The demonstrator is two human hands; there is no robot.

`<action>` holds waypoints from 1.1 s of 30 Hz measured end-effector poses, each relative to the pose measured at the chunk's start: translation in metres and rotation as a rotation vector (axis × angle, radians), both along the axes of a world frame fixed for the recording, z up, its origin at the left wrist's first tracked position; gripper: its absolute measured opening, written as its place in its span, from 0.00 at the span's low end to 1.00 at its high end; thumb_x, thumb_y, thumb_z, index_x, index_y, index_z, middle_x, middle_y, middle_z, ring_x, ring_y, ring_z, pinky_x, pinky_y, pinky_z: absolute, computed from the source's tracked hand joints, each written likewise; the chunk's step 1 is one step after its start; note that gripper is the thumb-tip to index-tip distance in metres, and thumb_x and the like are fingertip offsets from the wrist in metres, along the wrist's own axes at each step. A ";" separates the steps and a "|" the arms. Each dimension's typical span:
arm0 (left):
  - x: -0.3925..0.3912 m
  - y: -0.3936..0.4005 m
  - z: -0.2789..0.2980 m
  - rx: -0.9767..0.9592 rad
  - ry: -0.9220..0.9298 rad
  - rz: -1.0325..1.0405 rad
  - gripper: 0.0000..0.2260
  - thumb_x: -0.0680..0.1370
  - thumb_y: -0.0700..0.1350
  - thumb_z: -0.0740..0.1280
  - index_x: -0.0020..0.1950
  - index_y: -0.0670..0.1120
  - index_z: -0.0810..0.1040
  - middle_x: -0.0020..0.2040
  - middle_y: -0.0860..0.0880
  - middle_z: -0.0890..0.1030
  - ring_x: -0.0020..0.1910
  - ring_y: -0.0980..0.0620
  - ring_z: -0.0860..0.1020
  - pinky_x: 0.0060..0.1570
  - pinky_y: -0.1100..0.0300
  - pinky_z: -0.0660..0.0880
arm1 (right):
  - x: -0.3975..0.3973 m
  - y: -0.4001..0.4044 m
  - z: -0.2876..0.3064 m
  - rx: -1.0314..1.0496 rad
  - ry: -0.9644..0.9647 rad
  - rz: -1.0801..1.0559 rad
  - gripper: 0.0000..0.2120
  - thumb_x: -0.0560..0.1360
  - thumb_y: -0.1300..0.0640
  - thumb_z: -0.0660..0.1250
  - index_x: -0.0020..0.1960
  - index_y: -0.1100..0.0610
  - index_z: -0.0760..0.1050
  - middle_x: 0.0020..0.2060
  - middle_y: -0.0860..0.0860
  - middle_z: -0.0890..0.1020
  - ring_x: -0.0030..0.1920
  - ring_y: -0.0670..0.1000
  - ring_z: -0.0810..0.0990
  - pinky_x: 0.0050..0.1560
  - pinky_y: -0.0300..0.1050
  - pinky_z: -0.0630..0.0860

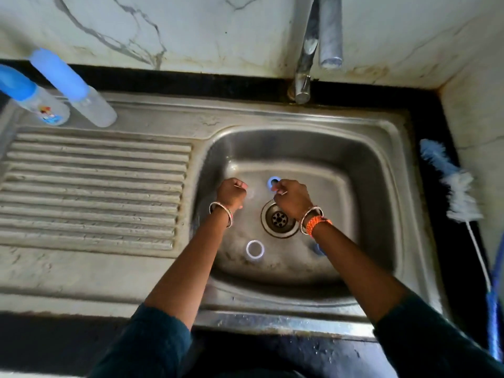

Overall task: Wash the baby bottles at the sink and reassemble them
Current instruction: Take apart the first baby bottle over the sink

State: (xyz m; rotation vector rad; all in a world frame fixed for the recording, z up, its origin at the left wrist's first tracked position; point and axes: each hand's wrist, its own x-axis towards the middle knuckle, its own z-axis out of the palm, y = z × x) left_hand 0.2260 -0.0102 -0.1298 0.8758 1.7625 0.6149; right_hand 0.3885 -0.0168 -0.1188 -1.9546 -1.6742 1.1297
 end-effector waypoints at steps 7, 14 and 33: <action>0.001 -0.061 0.022 0.042 0.095 -0.141 0.13 0.71 0.29 0.64 0.34 0.46 0.73 0.32 0.47 0.76 0.33 0.51 0.73 0.34 0.63 0.70 | -0.020 -0.075 0.017 -0.205 -0.264 0.827 0.38 0.68 0.51 0.75 0.73 0.54 0.62 0.65 0.59 0.73 0.62 0.57 0.74 0.64 0.48 0.70; -0.003 -0.083 0.031 -0.053 0.062 -0.175 0.11 0.74 0.34 0.59 0.39 0.47 0.76 0.35 0.47 0.78 0.32 0.50 0.74 0.31 0.62 0.70 | -0.015 -0.096 0.024 -0.021 -0.234 0.502 0.25 0.72 0.55 0.71 0.67 0.56 0.71 0.63 0.56 0.76 0.65 0.56 0.72 0.64 0.46 0.67; 0.087 -0.066 0.087 -0.286 -0.986 0.219 0.16 0.76 0.48 0.69 0.54 0.38 0.70 0.48 0.38 0.75 0.47 0.42 0.78 0.32 0.49 0.81 | 0.100 -0.133 0.099 0.427 0.025 -0.606 0.20 0.76 0.56 0.66 0.67 0.56 0.73 0.61 0.54 0.79 0.60 0.55 0.77 0.60 0.50 0.73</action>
